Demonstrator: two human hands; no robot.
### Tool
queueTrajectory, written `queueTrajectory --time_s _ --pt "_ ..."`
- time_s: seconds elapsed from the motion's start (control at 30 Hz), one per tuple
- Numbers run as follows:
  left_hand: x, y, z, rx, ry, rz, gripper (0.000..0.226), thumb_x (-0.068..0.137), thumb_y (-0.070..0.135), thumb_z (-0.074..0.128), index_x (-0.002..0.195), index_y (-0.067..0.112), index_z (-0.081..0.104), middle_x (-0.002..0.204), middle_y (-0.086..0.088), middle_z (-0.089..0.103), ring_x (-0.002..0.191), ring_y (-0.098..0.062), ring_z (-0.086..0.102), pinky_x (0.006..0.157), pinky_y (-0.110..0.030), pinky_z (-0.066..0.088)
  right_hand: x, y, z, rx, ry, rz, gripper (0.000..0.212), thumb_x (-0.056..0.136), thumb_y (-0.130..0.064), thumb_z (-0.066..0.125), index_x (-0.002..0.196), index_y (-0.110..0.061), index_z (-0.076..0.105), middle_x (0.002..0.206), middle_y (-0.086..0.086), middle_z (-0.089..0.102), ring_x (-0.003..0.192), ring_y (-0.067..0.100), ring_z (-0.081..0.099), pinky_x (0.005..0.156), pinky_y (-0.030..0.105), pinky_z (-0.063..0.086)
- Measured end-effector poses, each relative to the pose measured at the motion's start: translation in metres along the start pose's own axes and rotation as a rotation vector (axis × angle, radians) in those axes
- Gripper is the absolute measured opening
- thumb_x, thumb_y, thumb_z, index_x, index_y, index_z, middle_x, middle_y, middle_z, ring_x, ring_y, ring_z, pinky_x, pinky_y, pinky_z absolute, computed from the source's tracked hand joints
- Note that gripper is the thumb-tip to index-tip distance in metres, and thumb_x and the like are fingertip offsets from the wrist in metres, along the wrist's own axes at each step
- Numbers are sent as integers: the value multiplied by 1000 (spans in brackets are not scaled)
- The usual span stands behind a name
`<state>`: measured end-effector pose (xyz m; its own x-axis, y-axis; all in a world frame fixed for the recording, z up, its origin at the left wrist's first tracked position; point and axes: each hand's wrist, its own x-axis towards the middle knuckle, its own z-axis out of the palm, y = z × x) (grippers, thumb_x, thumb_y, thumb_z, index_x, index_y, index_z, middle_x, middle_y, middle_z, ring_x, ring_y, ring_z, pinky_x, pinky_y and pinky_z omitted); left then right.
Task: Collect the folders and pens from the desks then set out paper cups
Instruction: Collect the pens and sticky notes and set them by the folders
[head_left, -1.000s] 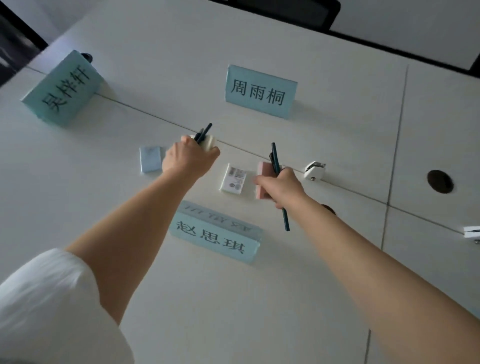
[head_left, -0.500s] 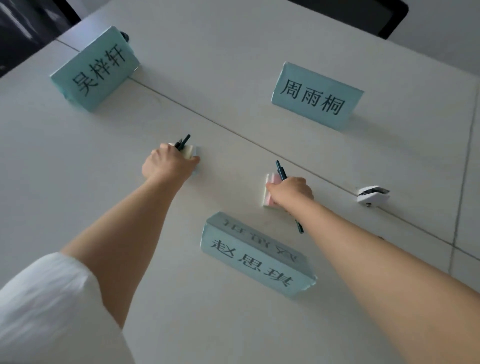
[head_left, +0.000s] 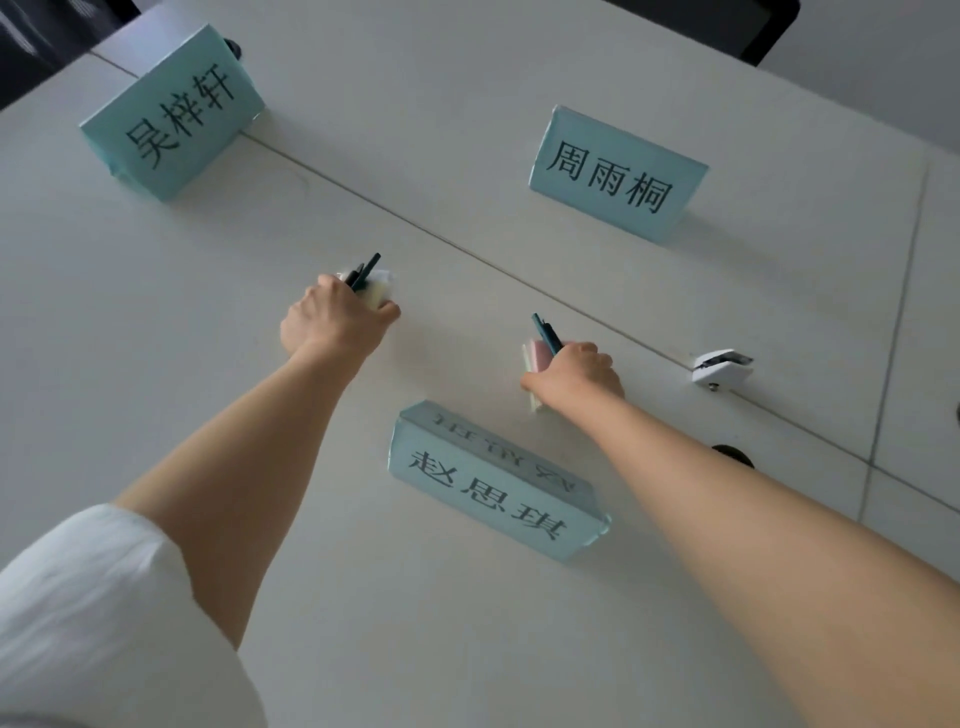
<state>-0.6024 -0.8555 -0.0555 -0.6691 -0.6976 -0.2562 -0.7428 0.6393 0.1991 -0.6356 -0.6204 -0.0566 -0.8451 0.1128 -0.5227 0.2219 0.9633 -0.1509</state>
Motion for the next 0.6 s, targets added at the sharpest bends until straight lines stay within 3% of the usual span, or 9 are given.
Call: queueTrajectory --time_s 0.13,0.27,0.4,0.5,0.6 --pt "-25 -6 -28 -76 -6 -30 61 74 60 58 109 10 57 94 -10 62 92 -33 60 71 -34 42 -18 23 -28 87 -21 -20 66 77 -41 64 128 -4 41 124 12 51 114 29 50 76 31 40" --pt "-62 -9 -58 -176 -35 -12 53 73 62 54 89 11 61 74 -7 60 76 -30 59 63 -32 43 -49 40 -54 286 -26 -17 62 69 -43 63 120 -13 48 111 9 58 98 28 58 78 34 52" --pt "-119 -9 -78 -266 -54 24 41 75 56 56 76 16 59 67 -2 60 68 -26 60 61 -30 46 -93 53 -70 424 -27 -103 45 70 -40 63 110 -20 55 89 0 60 82 20 58 75 33 54" --pt "-172 -12 -84 -320 -66 32 37 76 54 56 77 16 56 70 -3 59 70 -26 59 60 -30 44 -136 66 -74 464 -33 -163 43 71 -40 64 106 -18 53 82 -3 56 72 13 54 73 33 53" --pt "-227 -22 -86 -375 -98 27 38 77 52 56 83 15 57 72 -3 59 66 -20 57 56 -28 39 -185 86 -74 465 -58 -183 50 71 -43 65 109 -14 51 89 1 58 79 19 57 73 34 53"
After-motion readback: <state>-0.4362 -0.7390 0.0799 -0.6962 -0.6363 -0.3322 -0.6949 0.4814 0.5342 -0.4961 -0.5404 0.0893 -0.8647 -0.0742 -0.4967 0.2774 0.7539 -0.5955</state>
